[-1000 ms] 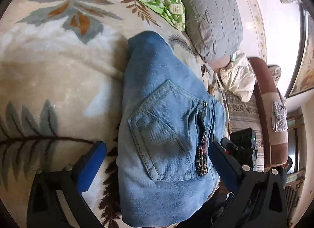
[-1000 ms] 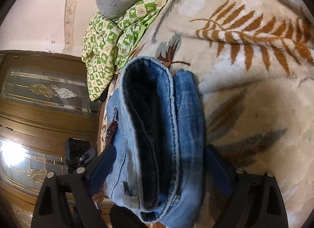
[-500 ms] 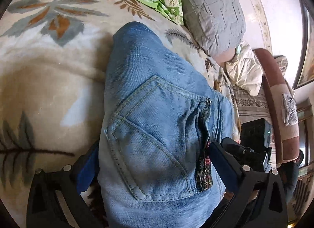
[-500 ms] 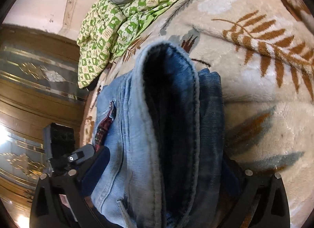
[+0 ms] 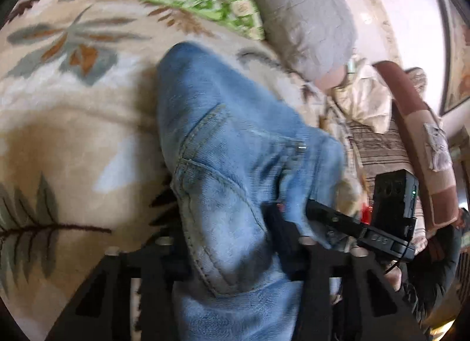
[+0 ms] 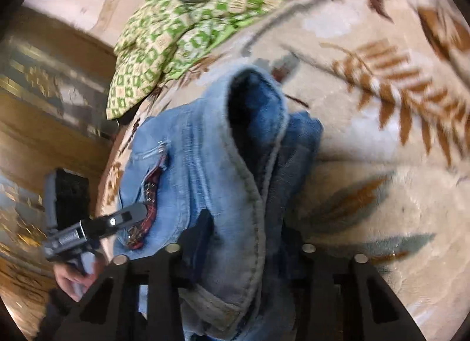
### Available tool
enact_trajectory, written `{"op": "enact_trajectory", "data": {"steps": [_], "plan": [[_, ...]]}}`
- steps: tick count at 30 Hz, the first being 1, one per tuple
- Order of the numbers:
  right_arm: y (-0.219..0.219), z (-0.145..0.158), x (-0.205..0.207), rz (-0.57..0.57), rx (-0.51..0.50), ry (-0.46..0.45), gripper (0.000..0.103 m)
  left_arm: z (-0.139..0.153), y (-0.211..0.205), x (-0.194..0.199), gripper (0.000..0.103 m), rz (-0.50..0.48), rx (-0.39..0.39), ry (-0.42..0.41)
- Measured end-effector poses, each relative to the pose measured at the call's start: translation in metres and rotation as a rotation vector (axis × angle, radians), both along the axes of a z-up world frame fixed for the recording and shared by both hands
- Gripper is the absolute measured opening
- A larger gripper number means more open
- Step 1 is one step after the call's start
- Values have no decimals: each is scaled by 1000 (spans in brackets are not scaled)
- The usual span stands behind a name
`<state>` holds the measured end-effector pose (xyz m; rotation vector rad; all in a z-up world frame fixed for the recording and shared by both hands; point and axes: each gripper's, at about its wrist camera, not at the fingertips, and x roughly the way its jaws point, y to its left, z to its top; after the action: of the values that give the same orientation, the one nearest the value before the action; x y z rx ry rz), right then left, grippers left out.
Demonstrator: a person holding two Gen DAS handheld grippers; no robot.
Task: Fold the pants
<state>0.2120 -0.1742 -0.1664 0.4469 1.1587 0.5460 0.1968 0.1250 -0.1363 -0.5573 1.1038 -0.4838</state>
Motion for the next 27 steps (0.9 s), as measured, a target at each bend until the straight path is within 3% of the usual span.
{"op": "enact_trajectory", "data": {"steps": [4, 9, 14, 19, 22, 23, 24, 26, 27], "plan": [[4, 28, -4, 21, -17, -74, 31, 33, -13, -6, 28, -37, 22, -77], [-15, 68, -12, -4, -5, -172, 31, 80, -31, -9, 27, -90, 7, -216], [-48, 107, -18, -57, -18, -260, 31, 96, -54, 7, 27, -131, -35, -268], [-70, 97, -9, -94, -62, -228, 31, 62, -73, 25, 27, -138, -62, -207], [-65, 64, 1, -92, -93, -161, 31, 22, -72, 32, 28, -133, -37, -135], [-65, 51, 4, -87, -106, -133, 31, 0, -72, 35, 29, -122, -8, -72], [-63, 37, 8, -87, -122, -100, 31, -15, -69, 36, 34, -108, -6, -44], [-62, 14, 8, -94, -133, -80, 31, -27, -57, 37, 35, -86, -99, -44], [-64, 12, 8, -105, -111, -84, 31, -29, -55, 37, 37, -81, -108, -40]]}}
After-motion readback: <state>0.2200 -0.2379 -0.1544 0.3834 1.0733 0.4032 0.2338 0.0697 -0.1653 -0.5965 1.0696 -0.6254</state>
